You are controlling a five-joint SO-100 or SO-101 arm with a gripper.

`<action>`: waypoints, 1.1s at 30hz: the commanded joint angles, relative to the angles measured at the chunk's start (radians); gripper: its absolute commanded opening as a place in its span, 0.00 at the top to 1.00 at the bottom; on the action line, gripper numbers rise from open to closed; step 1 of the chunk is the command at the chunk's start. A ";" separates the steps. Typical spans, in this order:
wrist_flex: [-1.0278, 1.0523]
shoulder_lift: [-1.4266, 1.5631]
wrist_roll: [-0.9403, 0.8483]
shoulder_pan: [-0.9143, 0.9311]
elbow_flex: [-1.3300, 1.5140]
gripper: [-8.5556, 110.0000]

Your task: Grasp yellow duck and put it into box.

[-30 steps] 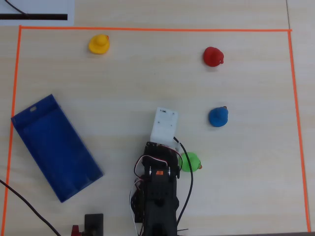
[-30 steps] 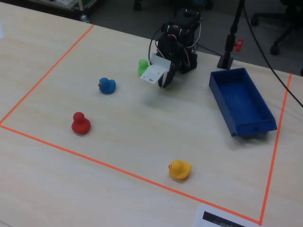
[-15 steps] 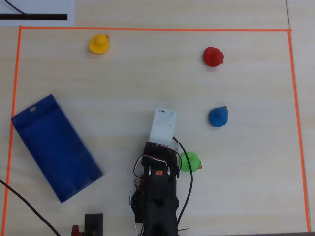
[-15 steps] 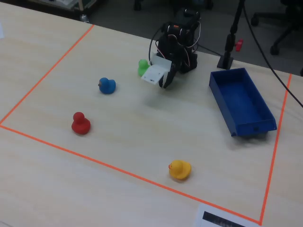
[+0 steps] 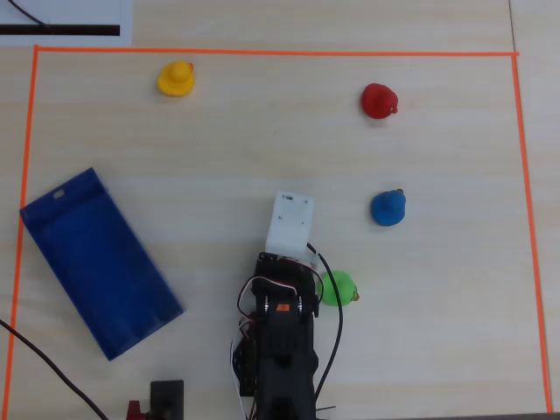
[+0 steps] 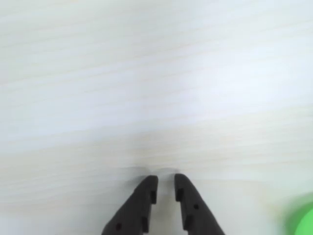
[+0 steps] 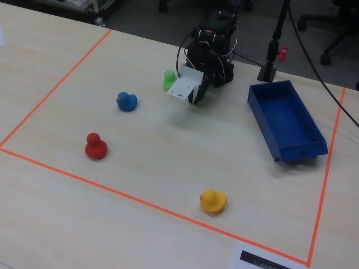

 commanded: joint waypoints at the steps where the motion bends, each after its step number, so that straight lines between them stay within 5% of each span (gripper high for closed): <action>1: 0.017 -0.011 0.008 -0.006 -0.006 0.93; 18: -0.074 -0.118 0.002 0.034 -0.104 0.90; 25: -0.109 -0.678 0.066 -0.058 -0.729 0.68; 33: -0.209 -1.511 0.265 -0.199 -1.493 0.59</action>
